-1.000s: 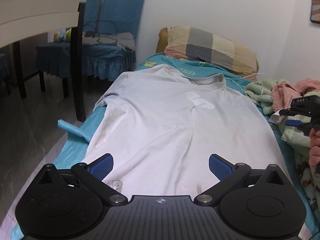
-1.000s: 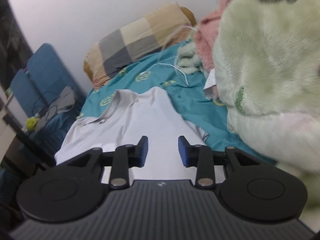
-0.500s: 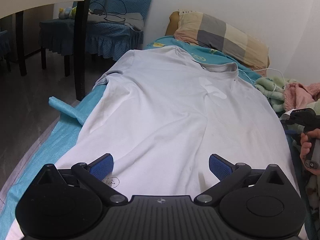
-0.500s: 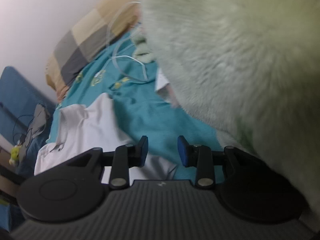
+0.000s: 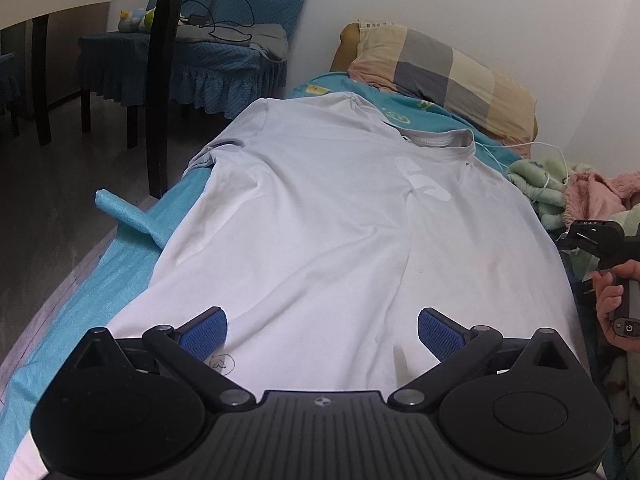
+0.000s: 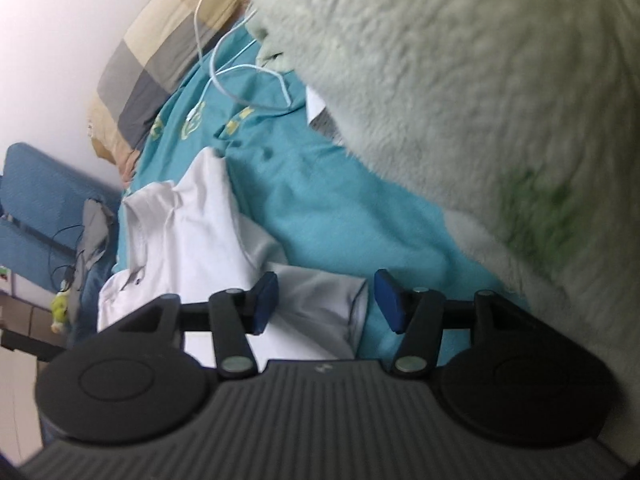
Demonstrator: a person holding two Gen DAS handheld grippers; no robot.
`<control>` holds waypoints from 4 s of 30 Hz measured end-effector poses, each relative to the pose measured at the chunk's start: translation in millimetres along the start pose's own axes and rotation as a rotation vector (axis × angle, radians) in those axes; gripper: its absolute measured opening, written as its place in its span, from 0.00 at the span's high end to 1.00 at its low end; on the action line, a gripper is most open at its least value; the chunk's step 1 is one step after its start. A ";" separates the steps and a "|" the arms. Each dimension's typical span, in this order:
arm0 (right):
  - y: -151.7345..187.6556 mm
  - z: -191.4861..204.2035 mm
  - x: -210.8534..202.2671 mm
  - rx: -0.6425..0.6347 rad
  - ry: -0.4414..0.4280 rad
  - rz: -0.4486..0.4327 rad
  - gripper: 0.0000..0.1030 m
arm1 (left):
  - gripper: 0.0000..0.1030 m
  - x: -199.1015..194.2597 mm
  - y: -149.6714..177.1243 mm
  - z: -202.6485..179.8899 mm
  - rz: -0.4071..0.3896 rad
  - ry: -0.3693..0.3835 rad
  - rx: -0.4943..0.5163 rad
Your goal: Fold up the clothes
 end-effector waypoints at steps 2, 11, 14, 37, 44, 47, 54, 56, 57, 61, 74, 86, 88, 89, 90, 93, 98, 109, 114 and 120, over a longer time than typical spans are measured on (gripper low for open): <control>2.4 1.1 -0.6 0.003 -0.004 0.011 0.47 | 0.00 -0.2 0.1 -0.5 -0.002 0.000 0.000; -13.3 15.8 -23.0 -0.073 0.016 -0.120 0.93 | 0.00 0.2 -1.8 1.0 -0.011 -0.001 -0.003; -33.6 28.8 -49.0 -0.150 0.044 -0.244 0.93 | 0.00 -1.7 -4.3 1.6 -0.018 0.001 -0.011; 36.6 71.0 -137.2 -0.579 0.100 -0.285 0.87 | 0.03 -8.8 -7.2 38.6 0.084 -0.105 0.168; 98.0 38.4 -242.2 -0.459 0.069 -0.161 0.39 | 0.03 -36.6 -16.0 63.5 0.147 -0.099 0.264; 121.9 3.7 -262.3 -0.358 0.163 -0.011 0.38 | 0.03 -44.9 -11.2 74.7 0.190 -0.139 0.330; 146.0 -54.5 -264.4 -0.329 0.396 0.091 0.38 | 0.05 -77.6 14.0 101.8 0.293 -0.119 0.307; 150.6 -68.4 -255.0 -0.275 0.423 0.129 0.39 | 0.05 -79.9 17.3 110.7 0.320 -0.128 0.261; 153.4 -72.8 -250.9 -0.254 0.430 0.144 0.39 | 0.05 -80.8 18.2 114.4 0.327 -0.139 0.239; 166.0 -78.4 -241.5 -0.239 0.436 0.187 0.39 | 0.05 -81.7 21.0 117.3 0.343 -0.154 0.202; 186.9 -62.6 -249.2 -0.212 0.287 0.298 0.43 | 0.15 -67.7 19.6 110.7 0.322 -0.099 0.345; 194.1 -51.2 -261.9 -0.258 0.278 0.296 0.95 | 0.32 -76.4 27.1 132.0 0.440 0.048 0.262; 190.6 -48.2 -267.5 -0.264 0.261 0.288 0.96 | 0.35 -80.9 29.5 129.3 0.462 0.062 0.256; 187.9 -46.8 -268.5 -0.271 0.255 0.284 0.96 | 0.38 -83.1 30.5 127.7 0.470 0.072 0.257; 185.8 -44.5 -271.4 -0.274 0.246 0.281 0.96 | 0.39 -84.2 32.2 127.0 0.477 0.080 0.256; 181.9 -33.6 -282.8 -0.296 0.207 0.286 0.96 | 0.47 -86.8 34.1 128.0 0.493 0.087 0.247; 180.8 -15.7 -295.3 -0.387 0.175 0.307 0.97 | 0.93 -96.2 24.9 132.8 0.495 0.083 0.232; 177.6 24.2 -346.6 -0.600 0.078 0.348 0.97 | 0.97 -184.7 -49.6 129.7 0.367 0.200 0.108; 195.1 28.4 -375.2 -0.667 0.028 0.395 0.97 | 0.97 -218.6 -53.4 135.1 0.404 0.208 0.098; 222.9 16.5 -396.4 -0.739 0.012 0.426 0.97 | 0.96 -231.4 -36.4 144.1 0.413 0.143 0.123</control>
Point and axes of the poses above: each gripper's, at about its wrist camera, not at the fingertips, and x roughly the way its jaws point, z to its left, y to its underside, the point moved 6 cm from there along x, roughly the way its jaws point, and after that the axes turned 9 degrees about -z, right-handed, at the moved point
